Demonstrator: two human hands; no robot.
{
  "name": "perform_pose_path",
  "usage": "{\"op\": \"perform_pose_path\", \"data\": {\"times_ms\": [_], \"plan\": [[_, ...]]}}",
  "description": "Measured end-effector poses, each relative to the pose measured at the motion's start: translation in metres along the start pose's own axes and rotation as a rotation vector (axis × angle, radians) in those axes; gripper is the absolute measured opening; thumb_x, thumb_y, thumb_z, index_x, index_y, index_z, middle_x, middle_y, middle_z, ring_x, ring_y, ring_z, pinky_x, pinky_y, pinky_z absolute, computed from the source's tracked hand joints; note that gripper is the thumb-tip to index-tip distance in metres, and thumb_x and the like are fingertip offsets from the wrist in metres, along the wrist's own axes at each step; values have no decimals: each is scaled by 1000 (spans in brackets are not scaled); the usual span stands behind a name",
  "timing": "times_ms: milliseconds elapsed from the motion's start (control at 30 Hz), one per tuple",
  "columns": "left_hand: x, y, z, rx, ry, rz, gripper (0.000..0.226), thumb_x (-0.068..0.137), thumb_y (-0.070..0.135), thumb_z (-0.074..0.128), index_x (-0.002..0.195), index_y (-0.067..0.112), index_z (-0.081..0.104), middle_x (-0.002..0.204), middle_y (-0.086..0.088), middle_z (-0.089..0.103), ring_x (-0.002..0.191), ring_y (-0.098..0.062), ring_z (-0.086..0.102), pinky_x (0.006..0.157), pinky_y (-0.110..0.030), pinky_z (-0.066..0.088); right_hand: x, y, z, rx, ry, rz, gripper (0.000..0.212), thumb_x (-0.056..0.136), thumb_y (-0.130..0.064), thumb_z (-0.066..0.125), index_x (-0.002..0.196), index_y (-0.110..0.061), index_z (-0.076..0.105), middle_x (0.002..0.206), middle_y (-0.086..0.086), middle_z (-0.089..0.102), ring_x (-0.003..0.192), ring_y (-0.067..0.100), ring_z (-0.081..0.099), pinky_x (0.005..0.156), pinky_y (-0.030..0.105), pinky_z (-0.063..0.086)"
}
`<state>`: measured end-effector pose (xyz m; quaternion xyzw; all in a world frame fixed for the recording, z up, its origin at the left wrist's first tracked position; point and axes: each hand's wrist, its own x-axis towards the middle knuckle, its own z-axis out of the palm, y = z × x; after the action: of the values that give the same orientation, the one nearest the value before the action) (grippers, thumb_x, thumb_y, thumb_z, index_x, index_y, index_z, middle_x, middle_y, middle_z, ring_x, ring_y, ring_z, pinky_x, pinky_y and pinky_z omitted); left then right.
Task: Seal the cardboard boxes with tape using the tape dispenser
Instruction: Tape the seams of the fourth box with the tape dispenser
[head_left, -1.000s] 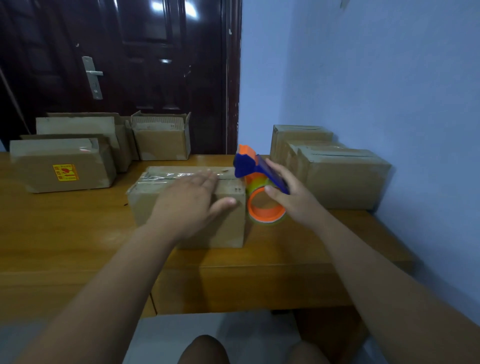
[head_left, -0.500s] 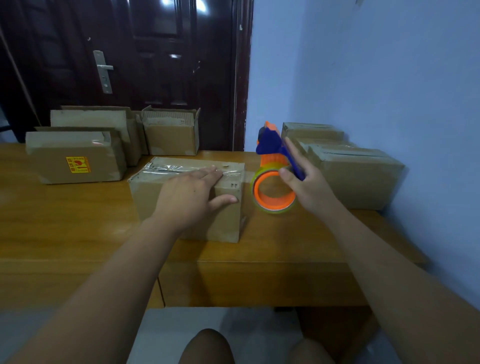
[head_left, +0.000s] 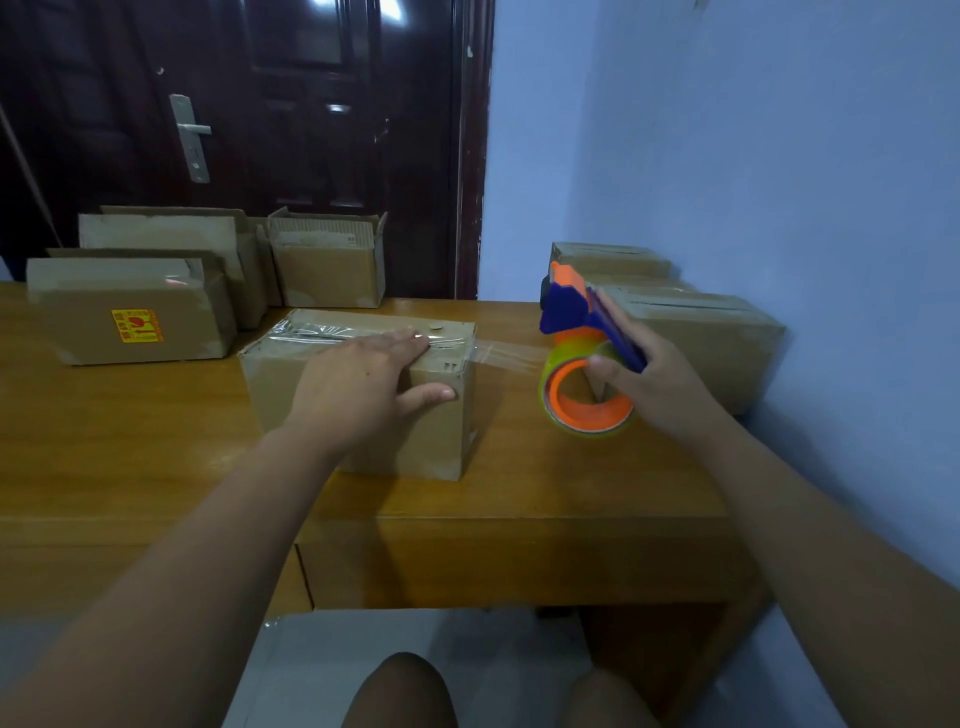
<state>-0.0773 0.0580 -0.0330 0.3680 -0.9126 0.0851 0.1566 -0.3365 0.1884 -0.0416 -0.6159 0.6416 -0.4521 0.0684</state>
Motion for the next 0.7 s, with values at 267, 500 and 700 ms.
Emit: {"op": "perform_pose_path", "data": {"times_ms": [267,500,700], "plan": [[-1,2,0,-22,27,-9,94,66,77,14,145,28,33,151,7,35,136,-15,35,104,-36,37,0,-3,10,-474,-284,37,62,93,-47,51,142,-56,14,100,-3,43,81,6,44,68,17,31],[-2,7,-1,-26,59,-11,100,65,82,17,143,23,35,148,4,37,134,-16,35,104,-35,37,21,-29,9,-593,-424,-4,59,95,-46,48,146,-48,19,93,-11,45,78,2,41,65,17,29],[2,41,13,27,157,66,76,83,50,62,145,26,25,144,0,35,131,-21,34,99,-34,38,48,-56,-2,-618,-567,65,56,93,-44,55,143,-51,29,124,-11,50,96,11,48,78,25,34]]}}
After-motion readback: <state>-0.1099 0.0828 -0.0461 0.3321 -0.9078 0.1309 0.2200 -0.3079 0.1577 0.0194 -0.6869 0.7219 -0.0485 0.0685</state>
